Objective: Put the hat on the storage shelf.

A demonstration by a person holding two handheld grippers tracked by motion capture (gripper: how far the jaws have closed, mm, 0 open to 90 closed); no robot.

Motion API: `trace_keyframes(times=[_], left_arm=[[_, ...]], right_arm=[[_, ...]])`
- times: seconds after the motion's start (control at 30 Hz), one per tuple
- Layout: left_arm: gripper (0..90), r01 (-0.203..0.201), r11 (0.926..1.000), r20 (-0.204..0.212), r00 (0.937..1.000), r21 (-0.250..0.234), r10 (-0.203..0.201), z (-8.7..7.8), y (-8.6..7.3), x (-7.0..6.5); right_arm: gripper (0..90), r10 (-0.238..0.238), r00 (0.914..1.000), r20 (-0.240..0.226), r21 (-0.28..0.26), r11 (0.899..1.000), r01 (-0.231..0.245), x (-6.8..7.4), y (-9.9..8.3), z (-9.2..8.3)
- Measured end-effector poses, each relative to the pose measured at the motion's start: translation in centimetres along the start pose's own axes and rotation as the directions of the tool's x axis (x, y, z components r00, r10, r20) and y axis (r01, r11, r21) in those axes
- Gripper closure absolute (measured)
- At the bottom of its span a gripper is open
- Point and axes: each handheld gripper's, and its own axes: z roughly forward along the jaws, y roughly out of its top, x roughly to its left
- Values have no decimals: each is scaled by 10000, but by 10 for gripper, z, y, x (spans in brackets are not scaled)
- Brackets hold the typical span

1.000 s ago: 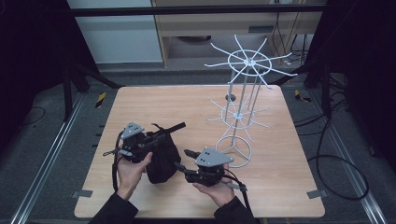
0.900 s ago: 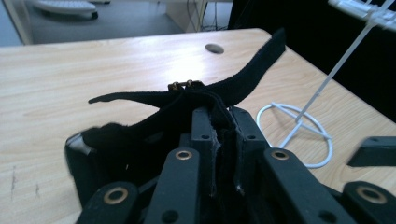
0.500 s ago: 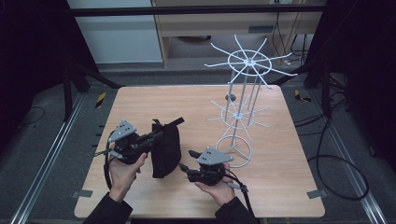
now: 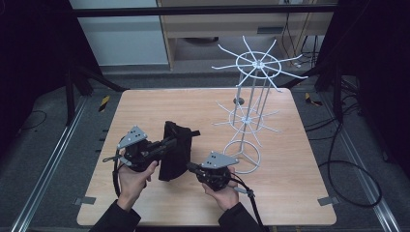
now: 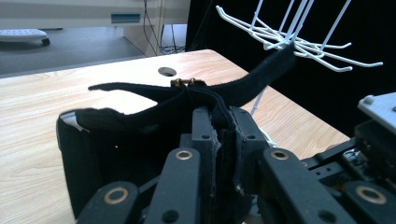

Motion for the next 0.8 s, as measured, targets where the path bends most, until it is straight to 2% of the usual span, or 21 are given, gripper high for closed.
trace_keyframes(times=[0.17,0.33,0.47,0.57,0.67,0.8], left_arm=[[805,-5,10000,-56,10000,-36,5,-1,-3,3],[791,241,9996,-33,9997,-152,-241,-2,-13,10],[770,243,9997,-119,9996,38,-242,-4,-24,16],[760,166,9995,-231,9996,283,-159,-12,-38,22],[757,103,9979,-496,9987,644,-71,-20,-52,27],[758,361,9953,-870,9958,896,-282,-34,-70,40]], right_arm=[[900,-65,10000,13,-19,10000,65,0,2,-6],[900,-355,9990,268,116,9993,352,-1,8,-16],[900,-698,9966,428,353,9970,684,0,14,-20],[900,-1070,9932,457,607,9927,1042,4,17,-16],[900,-1616,9861,378,940,9830,1575,12,19,-7],[900,-1906,9817,26,1152,9752,1890,25,23,8]])
